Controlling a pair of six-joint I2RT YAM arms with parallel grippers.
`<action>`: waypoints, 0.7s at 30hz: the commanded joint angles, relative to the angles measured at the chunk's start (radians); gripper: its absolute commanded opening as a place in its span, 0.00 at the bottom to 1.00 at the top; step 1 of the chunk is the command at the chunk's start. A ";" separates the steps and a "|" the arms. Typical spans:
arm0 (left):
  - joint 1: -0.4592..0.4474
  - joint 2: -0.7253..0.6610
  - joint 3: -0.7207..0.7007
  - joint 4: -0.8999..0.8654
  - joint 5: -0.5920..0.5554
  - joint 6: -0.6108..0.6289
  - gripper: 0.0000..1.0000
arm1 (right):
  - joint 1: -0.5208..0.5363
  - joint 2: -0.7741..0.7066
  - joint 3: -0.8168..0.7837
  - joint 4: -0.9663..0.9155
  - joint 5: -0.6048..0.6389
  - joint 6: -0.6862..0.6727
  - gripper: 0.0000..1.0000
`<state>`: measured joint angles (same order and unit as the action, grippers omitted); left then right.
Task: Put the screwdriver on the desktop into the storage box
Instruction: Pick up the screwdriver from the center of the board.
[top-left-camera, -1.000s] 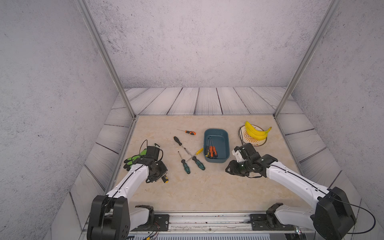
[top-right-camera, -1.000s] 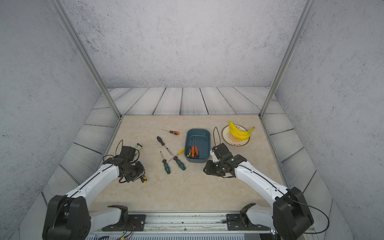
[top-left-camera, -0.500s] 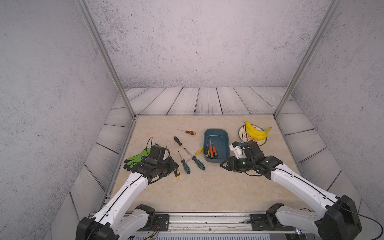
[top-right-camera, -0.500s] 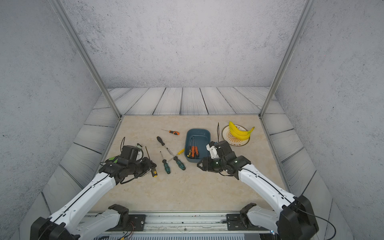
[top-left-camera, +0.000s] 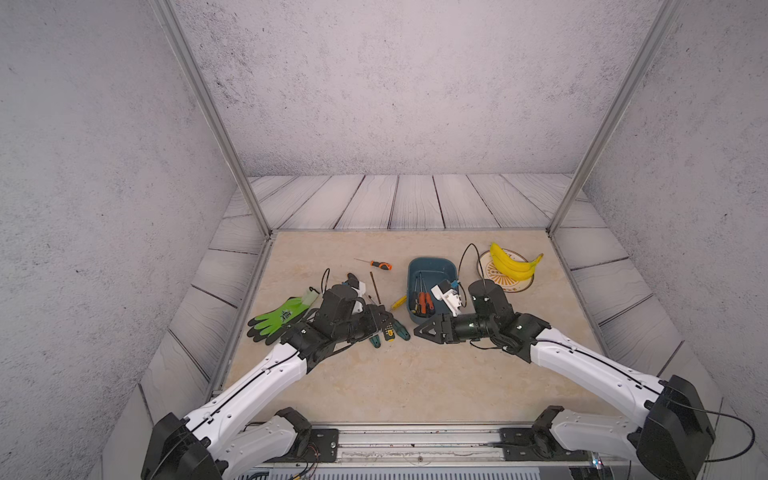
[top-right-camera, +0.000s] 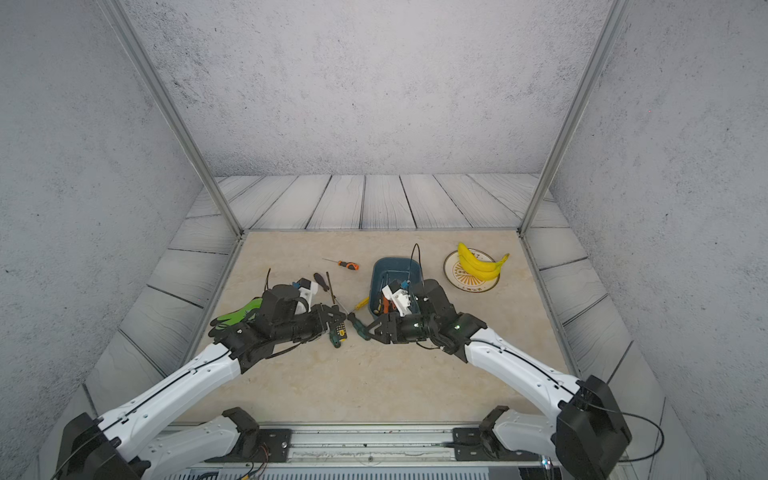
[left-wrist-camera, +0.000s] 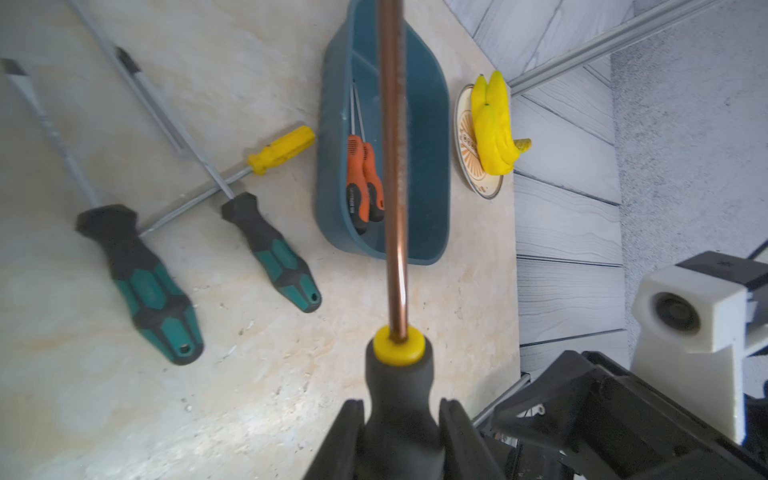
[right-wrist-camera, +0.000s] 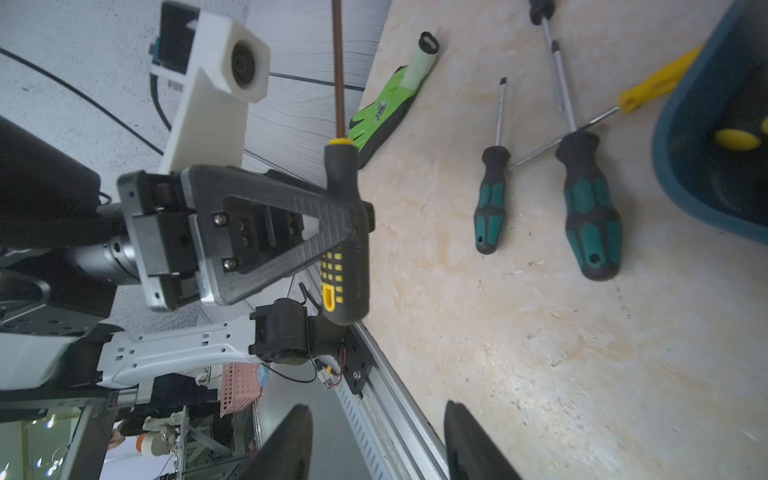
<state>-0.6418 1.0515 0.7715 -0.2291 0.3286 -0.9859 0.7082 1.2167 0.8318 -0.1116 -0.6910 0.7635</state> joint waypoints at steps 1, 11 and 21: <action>-0.042 0.011 0.038 0.123 -0.001 -0.030 0.00 | 0.019 0.020 0.045 0.089 -0.037 0.020 0.55; -0.107 0.038 0.040 0.214 -0.005 -0.063 0.00 | 0.037 0.064 0.075 0.111 -0.049 0.025 0.55; -0.129 0.058 0.046 0.269 0.013 -0.087 0.00 | 0.047 0.069 0.072 0.119 -0.042 0.025 0.49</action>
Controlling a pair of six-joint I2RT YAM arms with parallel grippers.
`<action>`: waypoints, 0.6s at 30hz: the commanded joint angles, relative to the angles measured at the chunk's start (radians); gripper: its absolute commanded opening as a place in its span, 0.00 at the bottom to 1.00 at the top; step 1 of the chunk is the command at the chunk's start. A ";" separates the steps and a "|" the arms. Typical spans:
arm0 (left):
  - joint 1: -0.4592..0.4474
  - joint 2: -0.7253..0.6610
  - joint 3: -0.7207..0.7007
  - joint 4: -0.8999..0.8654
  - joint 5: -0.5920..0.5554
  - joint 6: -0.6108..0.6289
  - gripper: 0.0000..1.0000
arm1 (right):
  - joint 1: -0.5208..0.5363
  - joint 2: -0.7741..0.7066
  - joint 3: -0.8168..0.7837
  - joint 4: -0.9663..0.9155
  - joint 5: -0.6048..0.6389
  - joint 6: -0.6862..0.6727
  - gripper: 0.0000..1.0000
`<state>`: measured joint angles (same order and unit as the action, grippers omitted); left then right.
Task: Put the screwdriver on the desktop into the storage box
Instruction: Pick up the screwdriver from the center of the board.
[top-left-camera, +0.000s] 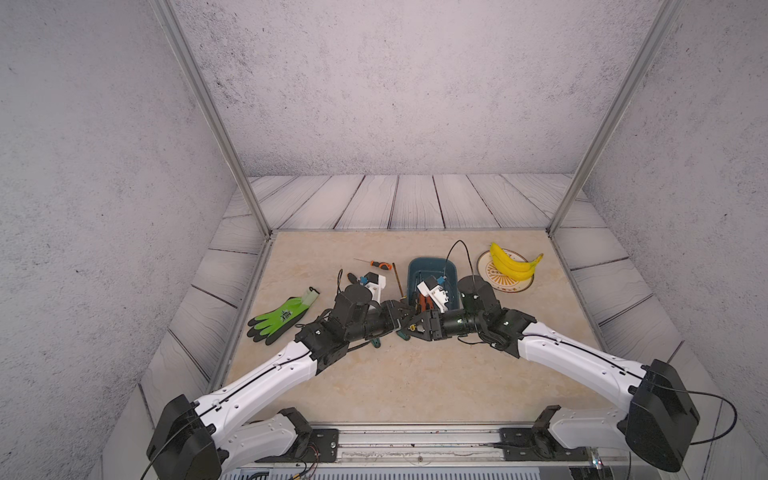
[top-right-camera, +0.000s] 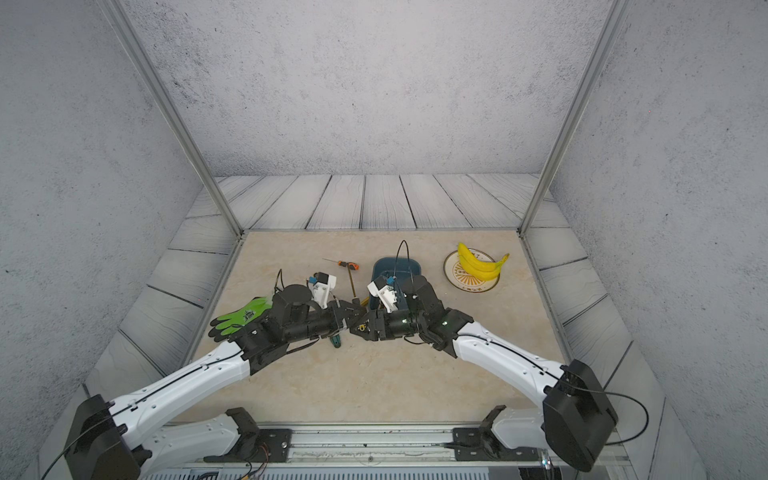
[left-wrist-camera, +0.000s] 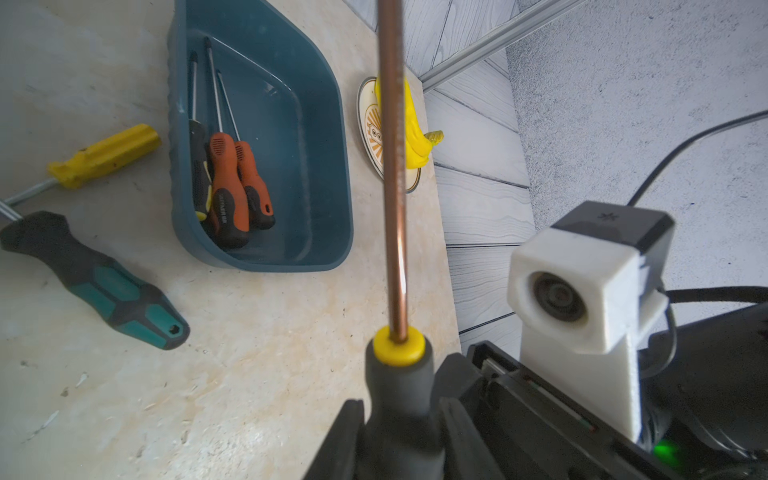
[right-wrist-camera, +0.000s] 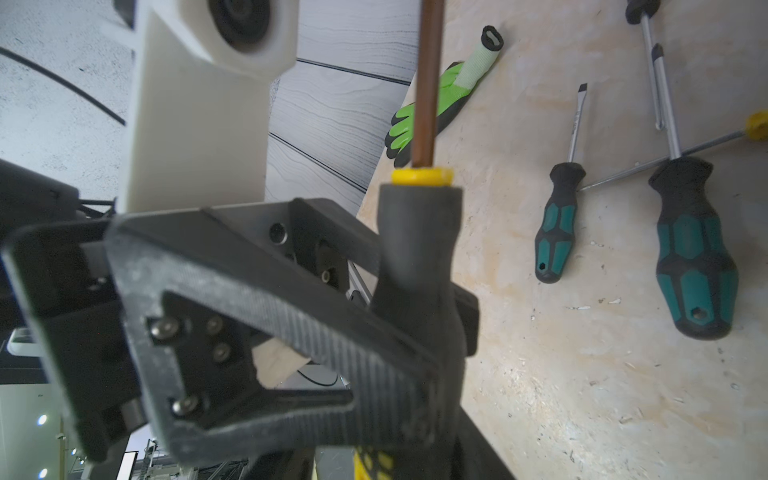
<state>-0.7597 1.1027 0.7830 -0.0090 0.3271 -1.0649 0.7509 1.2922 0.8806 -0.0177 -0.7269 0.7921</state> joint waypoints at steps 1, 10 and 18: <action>-0.013 0.009 0.035 0.050 0.015 -0.007 0.00 | 0.004 -0.010 0.024 0.023 -0.003 -0.006 0.45; -0.018 -0.009 0.028 0.013 -0.008 0.008 0.20 | 0.005 -0.011 0.050 -0.100 0.088 -0.052 0.16; -0.004 -0.090 0.050 -0.136 -0.164 0.083 0.77 | 0.001 -0.009 0.118 -0.316 0.219 -0.114 0.10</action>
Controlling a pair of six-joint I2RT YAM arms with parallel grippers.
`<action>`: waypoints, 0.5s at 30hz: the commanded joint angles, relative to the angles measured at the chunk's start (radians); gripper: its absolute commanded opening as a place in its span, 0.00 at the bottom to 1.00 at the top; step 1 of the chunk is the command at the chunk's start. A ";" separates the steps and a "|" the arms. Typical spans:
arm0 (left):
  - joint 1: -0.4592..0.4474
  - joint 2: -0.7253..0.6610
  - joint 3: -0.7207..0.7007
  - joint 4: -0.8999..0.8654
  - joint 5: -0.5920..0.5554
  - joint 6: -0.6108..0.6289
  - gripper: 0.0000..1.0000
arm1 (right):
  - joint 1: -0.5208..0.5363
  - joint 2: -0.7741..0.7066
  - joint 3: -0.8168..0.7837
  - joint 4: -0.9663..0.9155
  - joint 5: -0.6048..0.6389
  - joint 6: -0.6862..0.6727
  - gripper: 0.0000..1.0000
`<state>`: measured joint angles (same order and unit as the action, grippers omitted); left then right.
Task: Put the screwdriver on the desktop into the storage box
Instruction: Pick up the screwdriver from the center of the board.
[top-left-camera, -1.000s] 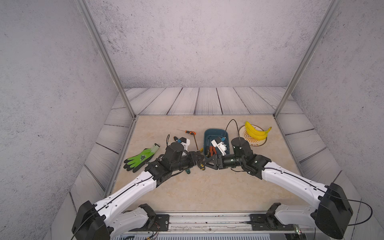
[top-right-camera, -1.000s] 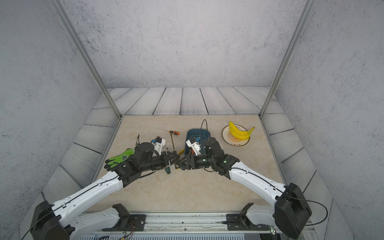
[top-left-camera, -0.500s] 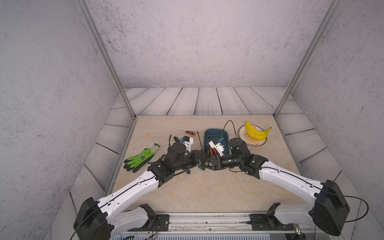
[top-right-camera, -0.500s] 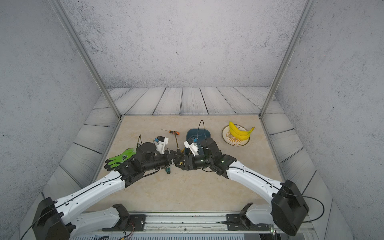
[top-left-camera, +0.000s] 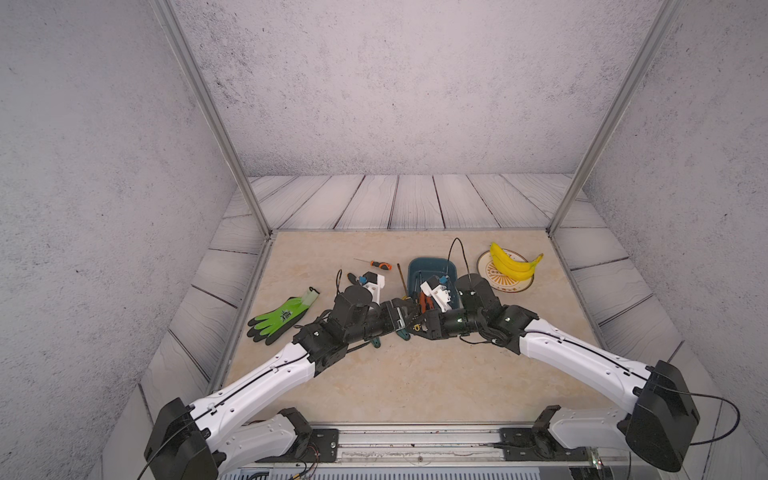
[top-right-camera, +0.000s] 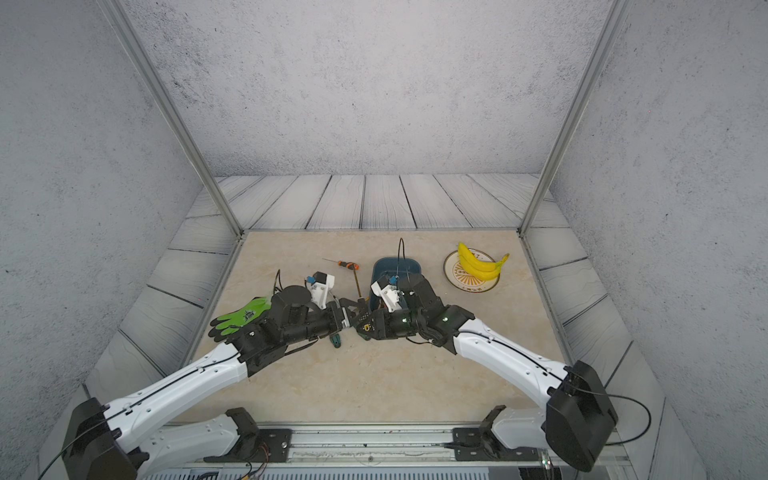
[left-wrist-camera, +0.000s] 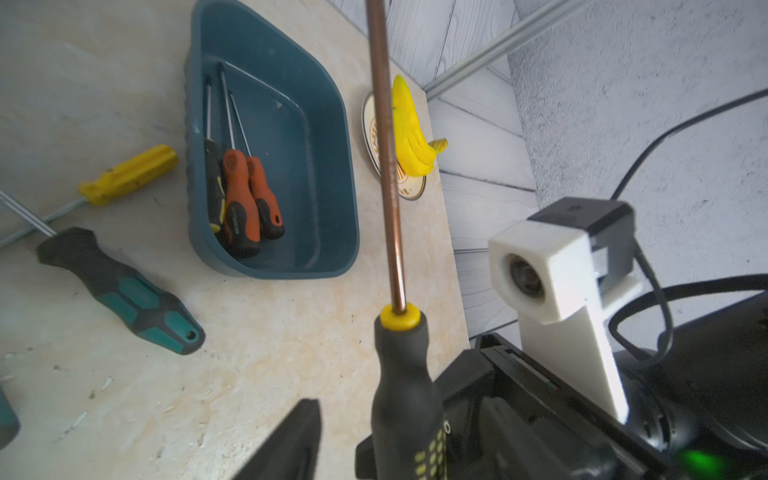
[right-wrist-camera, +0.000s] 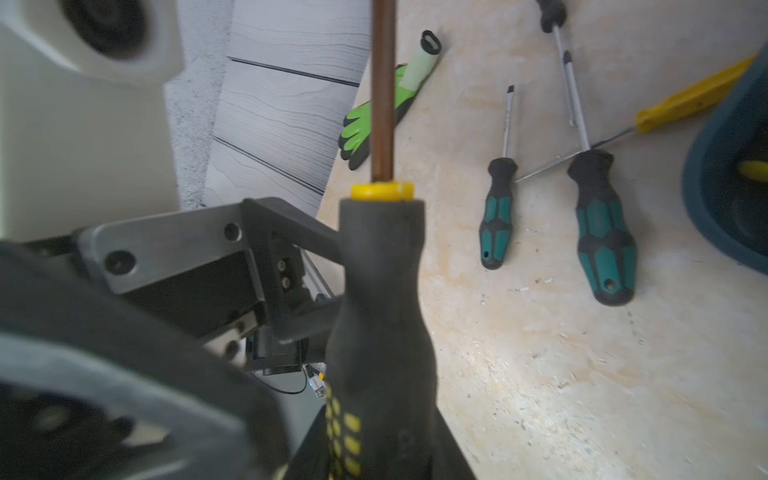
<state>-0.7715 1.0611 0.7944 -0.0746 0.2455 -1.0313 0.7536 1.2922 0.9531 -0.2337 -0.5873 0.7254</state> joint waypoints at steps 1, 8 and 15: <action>0.013 -0.065 0.045 -0.103 -0.103 0.063 0.81 | -0.003 -0.006 0.054 -0.127 0.099 -0.055 0.10; 0.072 -0.200 0.021 -0.239 -0.146 0.099 0.81 | -0.078 0.064 0.103 -0.272 0.175 -0.065 0.10; 0.086 -0.307 -0.096 -0.287 -0.146 0.053 0.81 | -0.161 0.208 0.232 -0.418 0.210 -0.137 0.10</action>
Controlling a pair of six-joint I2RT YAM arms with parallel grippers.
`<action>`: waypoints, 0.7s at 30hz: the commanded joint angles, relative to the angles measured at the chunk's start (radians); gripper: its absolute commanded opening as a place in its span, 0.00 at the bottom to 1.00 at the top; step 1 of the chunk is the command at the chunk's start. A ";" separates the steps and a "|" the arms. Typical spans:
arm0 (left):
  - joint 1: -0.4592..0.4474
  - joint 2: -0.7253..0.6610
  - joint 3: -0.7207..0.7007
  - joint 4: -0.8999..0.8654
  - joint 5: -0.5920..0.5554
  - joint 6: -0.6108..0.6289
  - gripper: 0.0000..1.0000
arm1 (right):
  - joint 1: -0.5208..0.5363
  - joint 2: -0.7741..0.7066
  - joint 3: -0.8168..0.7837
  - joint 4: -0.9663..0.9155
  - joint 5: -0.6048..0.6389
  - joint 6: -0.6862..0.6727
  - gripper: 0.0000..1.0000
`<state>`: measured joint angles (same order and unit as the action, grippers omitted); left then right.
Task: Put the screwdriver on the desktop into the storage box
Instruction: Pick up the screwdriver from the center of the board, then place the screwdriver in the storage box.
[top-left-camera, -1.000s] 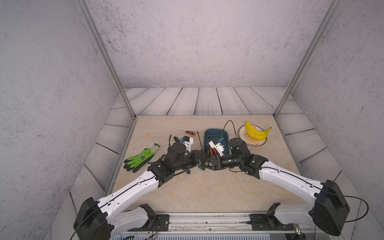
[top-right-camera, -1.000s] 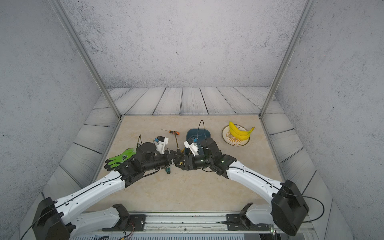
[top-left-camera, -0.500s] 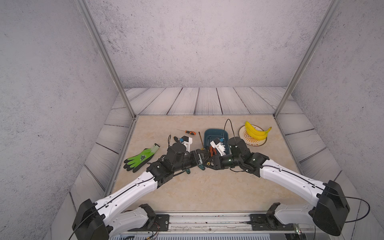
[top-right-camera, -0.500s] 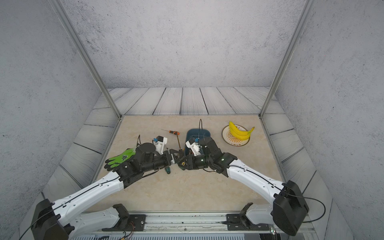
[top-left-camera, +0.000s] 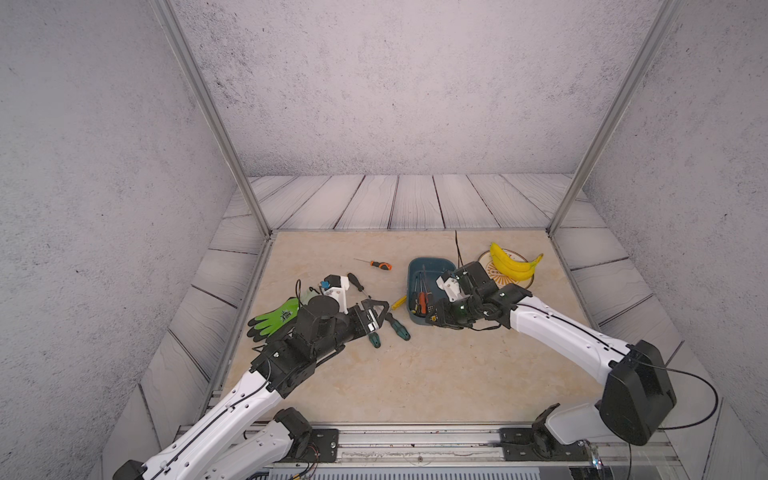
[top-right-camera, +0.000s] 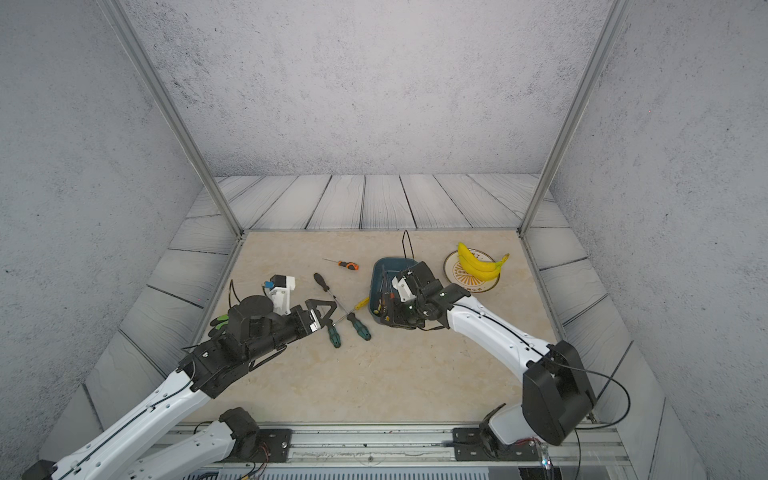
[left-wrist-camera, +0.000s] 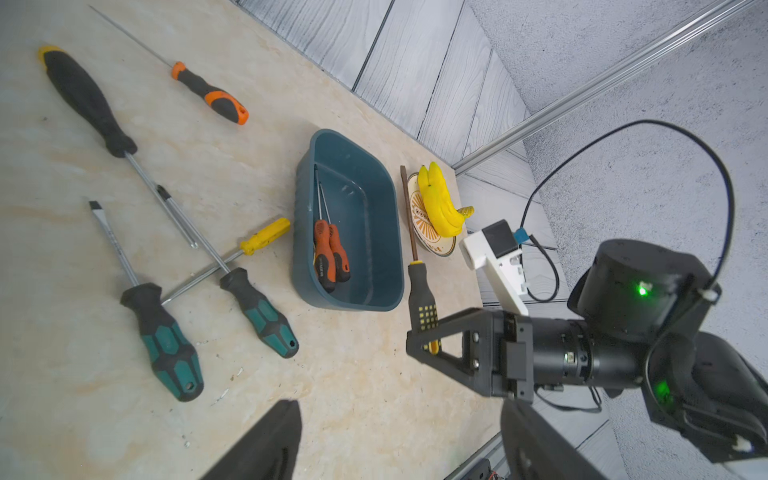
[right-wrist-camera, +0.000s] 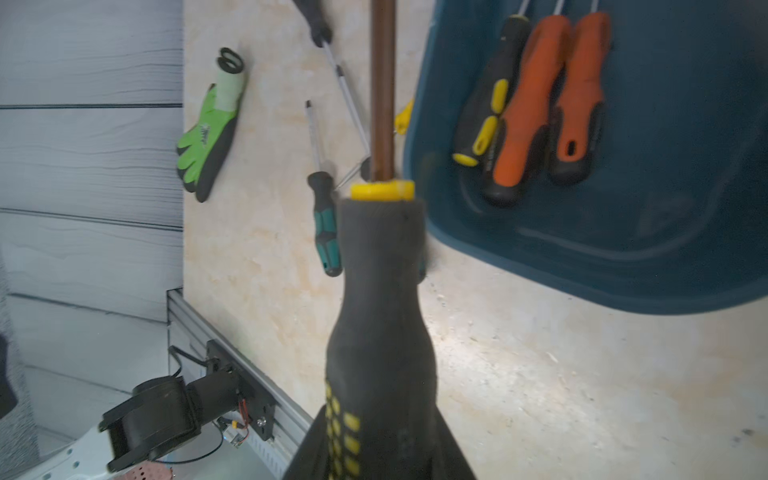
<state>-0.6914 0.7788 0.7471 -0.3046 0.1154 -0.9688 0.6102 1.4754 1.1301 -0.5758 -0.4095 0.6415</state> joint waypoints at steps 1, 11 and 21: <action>0.009 -0.040 -0.066 -0.060 -0.017 -0.016 0.81 | -0.027 0.043 0.074 -0.086 0.050 -0.064 0.10; 0.027 -0.159 -0.166 -0.142 -0.042 -0.049 0.81 | -0.074 0.258 0.256 -0.179 0.114 -0.098 0.11; 0.055 -0.211 -0.218 -0.158 -0.018 -0.064 0.81 | -0.085 0.382 0.324 -0.178 0.186 -0.093 0.11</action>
<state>-0.6472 0.5781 0.5377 -0.4503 0.0937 -1.0294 0.5308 1.8420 1.4212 -0.7380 -0.2653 0.5629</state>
